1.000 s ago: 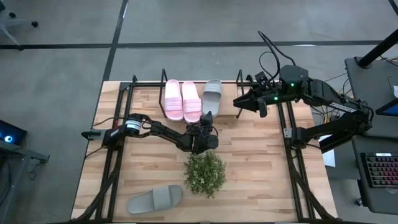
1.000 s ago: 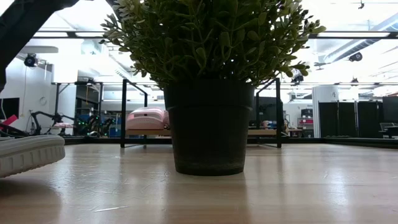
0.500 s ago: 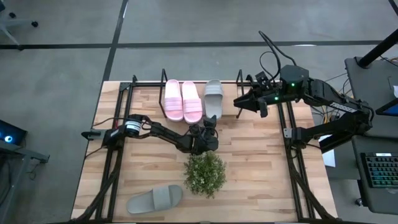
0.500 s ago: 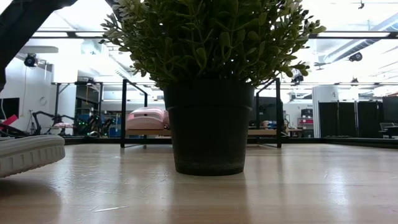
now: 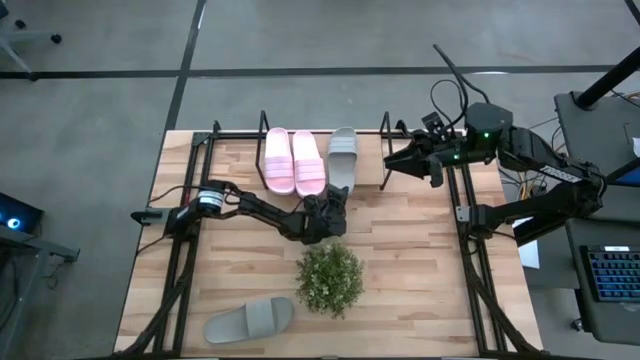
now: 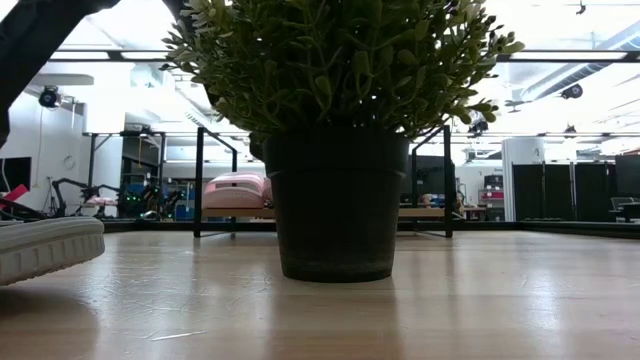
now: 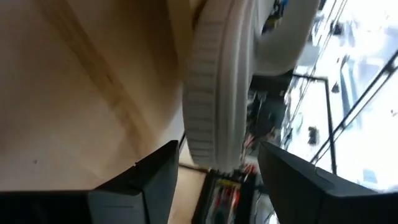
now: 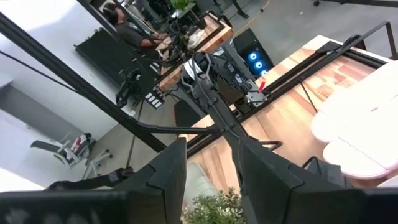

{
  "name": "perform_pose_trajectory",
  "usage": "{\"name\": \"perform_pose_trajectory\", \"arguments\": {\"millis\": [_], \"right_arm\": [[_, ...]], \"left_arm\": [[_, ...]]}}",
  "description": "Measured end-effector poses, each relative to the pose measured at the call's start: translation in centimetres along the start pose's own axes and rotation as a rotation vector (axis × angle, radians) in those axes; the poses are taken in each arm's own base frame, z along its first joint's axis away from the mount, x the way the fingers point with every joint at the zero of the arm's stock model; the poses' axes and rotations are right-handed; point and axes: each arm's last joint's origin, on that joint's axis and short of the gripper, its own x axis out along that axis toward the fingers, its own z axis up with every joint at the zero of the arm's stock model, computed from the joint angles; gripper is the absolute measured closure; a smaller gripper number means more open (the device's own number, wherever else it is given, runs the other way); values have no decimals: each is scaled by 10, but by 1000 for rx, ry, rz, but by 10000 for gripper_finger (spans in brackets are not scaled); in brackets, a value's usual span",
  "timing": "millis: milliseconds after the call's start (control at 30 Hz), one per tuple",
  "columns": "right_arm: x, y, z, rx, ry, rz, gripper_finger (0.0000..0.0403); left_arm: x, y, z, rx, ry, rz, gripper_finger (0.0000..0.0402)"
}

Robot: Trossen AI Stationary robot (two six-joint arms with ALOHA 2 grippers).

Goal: Pick and place slides into the shelf
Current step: Put the top gray slide on the shelf

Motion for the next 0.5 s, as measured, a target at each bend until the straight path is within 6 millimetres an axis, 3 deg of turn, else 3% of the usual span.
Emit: {"name": "perform_pose_trajectory", "arguments": {"millis": [500], "right_arm": [[4, -3, -2, -1, 10, -16, 263]], "left_arm": [[-13, -33, -5, 278, 108, -28, 198]]}}
